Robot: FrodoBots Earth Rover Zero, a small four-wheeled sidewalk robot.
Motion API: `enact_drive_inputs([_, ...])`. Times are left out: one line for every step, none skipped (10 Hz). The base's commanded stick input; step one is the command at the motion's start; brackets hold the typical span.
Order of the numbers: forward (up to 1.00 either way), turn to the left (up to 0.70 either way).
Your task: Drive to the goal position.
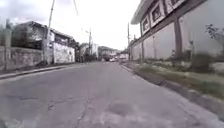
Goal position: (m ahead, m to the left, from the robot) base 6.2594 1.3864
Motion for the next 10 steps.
enact_drive_inputs([1.00,0.02])
enact_drive_inputs([1.00,0.06])
enact_drive_inputs([1.00,0.06])
enact_drive_inputs([1.00,0.06])
enact_drive_inputs([1.00,0.06])
enact_drive_inputs([1.00,0.06])
enact_drive_inputs([1.00,0.06])
enact_drive_inputs([1.00,0.06])
enact_drive_inputs([1.00,0.06])
enact_drive_inputs([1.00,0.06])
